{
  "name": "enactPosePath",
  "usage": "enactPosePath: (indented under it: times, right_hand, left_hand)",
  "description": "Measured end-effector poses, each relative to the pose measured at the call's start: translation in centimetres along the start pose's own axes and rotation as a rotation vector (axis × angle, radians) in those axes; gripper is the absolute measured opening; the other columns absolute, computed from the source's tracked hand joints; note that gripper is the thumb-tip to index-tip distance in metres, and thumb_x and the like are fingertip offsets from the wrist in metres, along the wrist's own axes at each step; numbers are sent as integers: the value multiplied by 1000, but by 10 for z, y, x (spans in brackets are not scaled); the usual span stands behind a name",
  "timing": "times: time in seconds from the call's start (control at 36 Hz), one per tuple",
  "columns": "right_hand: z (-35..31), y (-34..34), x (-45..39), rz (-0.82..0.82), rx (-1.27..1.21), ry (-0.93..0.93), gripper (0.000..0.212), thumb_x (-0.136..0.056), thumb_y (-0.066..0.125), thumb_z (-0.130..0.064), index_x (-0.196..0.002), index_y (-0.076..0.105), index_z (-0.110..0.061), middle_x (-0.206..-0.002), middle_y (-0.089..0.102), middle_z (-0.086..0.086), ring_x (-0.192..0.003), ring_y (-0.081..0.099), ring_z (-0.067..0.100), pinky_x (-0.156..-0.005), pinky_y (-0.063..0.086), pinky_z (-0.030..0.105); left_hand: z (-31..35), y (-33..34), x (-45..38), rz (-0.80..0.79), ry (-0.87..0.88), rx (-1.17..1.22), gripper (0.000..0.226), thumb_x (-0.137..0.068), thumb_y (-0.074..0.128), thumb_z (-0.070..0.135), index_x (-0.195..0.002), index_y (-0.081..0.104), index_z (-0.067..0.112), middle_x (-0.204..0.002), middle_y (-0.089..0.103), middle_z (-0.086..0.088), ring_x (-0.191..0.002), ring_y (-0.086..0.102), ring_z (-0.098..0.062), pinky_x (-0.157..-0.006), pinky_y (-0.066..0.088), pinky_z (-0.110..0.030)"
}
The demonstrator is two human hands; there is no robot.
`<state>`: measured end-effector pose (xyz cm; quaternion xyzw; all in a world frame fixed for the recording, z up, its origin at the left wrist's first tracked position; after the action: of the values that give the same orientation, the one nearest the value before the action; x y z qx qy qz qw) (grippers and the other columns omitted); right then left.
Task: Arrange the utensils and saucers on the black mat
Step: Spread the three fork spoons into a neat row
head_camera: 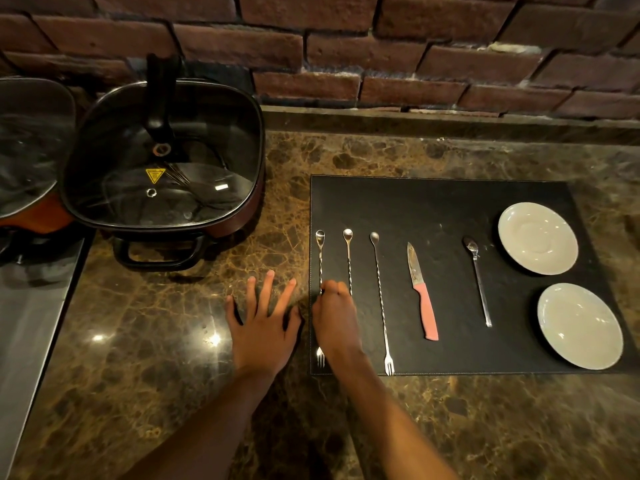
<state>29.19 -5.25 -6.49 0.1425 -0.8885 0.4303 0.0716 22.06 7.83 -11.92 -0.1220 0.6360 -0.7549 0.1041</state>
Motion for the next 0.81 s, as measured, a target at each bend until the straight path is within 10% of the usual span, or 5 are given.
enactPosePath:
  times: [0.5, 0.81]
  right_hand:
    - [0, -13, -3, 12, -27, 35, 22, -96, 45, -8, -114, 57, -6, -115, 56, 10, -101, 53, 24, -84, 45, 32]
    - [60, -96, 4, 221, -113, 161, 16, -91, 58, -17, -97, 70, -7, -90, 70, 11, -86, 66, 26, -85, 51, 37]
  left_hand:
    - [1, -1, 1, -19, -14, 5, 57, -102, 26, 56, -157, 15, 52, -171, 13, 9, -159, 10, -23, -121, 2, -60]
    - [-1, 0, 1, -19, -11, 34, 56, -103, 19, 57, -158, 10, 53, -172, 8, 9, -159, 2, -21, -121, 3, -61]
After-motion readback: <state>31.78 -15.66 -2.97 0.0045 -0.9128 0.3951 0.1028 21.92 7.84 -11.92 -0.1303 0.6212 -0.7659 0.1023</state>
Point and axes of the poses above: each hand's wrist, its own x-axis away from the middle knuckle, its own y-axis out of the palm, z = x × y, the point moved 6 cm from there along -x, towards the middle knuckle
